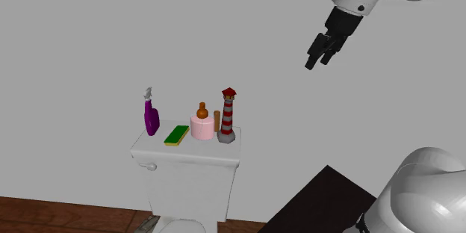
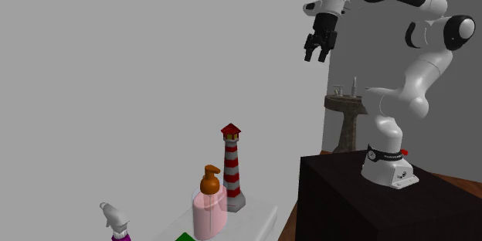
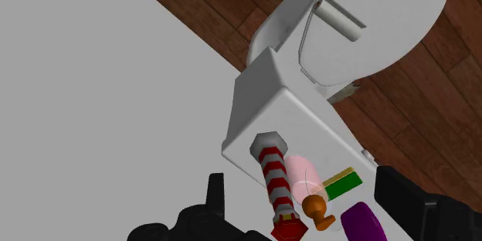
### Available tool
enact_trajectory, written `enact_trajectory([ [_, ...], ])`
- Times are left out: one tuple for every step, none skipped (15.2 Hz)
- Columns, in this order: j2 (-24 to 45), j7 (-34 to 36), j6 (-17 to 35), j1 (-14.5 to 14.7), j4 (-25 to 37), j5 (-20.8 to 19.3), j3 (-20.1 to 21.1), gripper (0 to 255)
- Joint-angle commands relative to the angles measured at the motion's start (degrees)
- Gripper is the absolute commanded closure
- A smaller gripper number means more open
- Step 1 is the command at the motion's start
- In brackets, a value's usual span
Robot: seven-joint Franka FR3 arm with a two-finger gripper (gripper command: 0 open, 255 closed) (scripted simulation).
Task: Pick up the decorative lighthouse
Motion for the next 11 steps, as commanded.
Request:
enact_trajectory([
  [0.00,0.00,0.00,0.00,0.00,0.00,0.00,0],
  [1.45,0.68,1.71,0.02,-0.23,-0.21,0.73,0],
  [2.96,1.38,3.39,0.02,-0.38,-0.45,1.45,0],
  [4.54,2.10,5.04,0.02,-0.45,-0.73,2.15,0],
  [6.18,2.83,6.65,-0.01,-0.43,-1.04,2.87,0],
  [7.87,3.59,8.23,-0.07,-0.33,-1.39,3.57,0],
  [9.62,4.36,9.76,-0.14,-0.14,-1.78,4.27,0],
  [11.41,5.17,11.25,-0.22,0.13,-2.23,4.96,0],
  [13.26,5.99,12.69,-0.35,0.49,-2.72,5.66,0],
  [15.15,6.85,14.07,-0.47,0.93,-3.28,6.34,0],
  [17.08,7.74,15.40,-0.63,1.46,-3.88,7.03,0],
])
